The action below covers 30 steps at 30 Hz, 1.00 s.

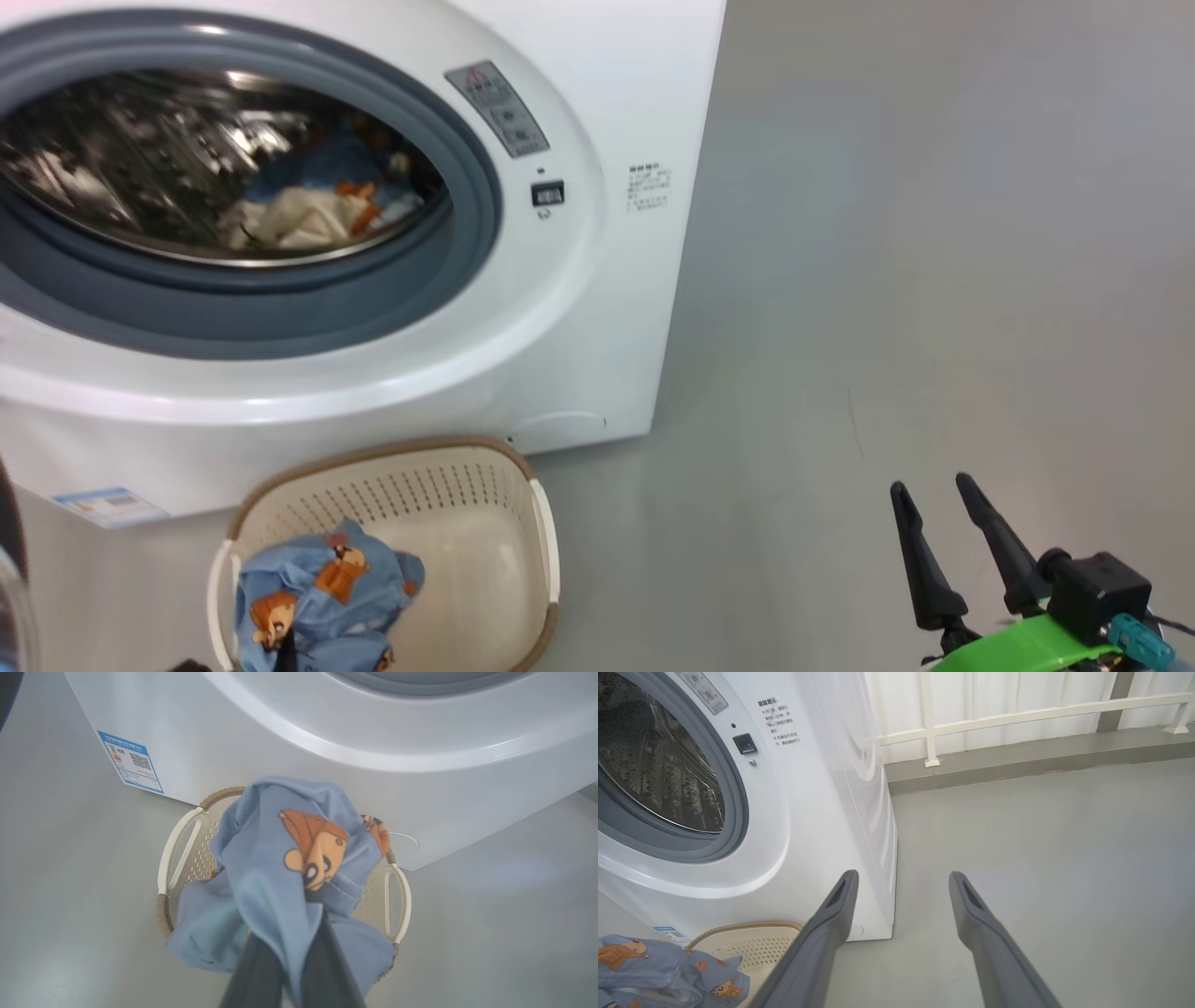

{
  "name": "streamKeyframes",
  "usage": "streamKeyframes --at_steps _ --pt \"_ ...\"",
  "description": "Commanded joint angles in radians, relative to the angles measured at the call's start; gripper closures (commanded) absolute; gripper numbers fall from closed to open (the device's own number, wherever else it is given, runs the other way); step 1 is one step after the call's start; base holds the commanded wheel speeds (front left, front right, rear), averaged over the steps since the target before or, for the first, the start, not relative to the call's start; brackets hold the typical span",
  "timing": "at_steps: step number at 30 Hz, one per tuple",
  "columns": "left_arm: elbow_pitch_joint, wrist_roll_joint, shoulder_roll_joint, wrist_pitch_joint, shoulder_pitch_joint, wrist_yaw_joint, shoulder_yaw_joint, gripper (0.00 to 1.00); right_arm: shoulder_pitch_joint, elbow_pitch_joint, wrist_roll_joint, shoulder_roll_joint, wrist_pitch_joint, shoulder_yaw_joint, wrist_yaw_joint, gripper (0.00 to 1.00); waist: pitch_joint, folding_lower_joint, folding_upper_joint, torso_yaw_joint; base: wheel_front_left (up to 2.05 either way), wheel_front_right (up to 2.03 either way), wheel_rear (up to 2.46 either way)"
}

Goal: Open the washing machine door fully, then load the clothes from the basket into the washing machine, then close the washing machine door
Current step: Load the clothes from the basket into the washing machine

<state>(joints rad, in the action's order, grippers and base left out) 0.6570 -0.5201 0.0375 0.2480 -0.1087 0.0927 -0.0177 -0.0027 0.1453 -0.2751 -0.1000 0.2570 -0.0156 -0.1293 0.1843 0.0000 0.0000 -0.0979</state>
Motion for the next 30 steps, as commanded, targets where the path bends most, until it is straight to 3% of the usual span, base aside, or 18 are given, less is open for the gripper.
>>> streamKeyframes --at_steps 1,15,30 --pt "-0.056 -0.004 0.013 0.014 0.029 -0.005 0.022 1.00 0.013 -0.019 0.017 -0.010 0.005 -0.018 -0.001 0.00 -0.079 0.0000 0.0000 0.025 0.00 0.00 0.00" --pt "-0.417 0.050 0.013 0.014 0.239 -0.006 0.000 1.00 0.101 -0.014 0.041 -0.010 0.005 -0.017 -0.001 0.00 -0.198 0.0000 0.0000 0.072 0.00 0.00 0.00" --pt "-0.597 0.090 0.013 0.014 0.315 -0.001 -0.014 1.00 0.135 -0.006 0.055 -0.010 0.005 -0.016 -0.001 0.00 -0.259 0.0000 0.0000 0.088 0.00 0.00 0.00"
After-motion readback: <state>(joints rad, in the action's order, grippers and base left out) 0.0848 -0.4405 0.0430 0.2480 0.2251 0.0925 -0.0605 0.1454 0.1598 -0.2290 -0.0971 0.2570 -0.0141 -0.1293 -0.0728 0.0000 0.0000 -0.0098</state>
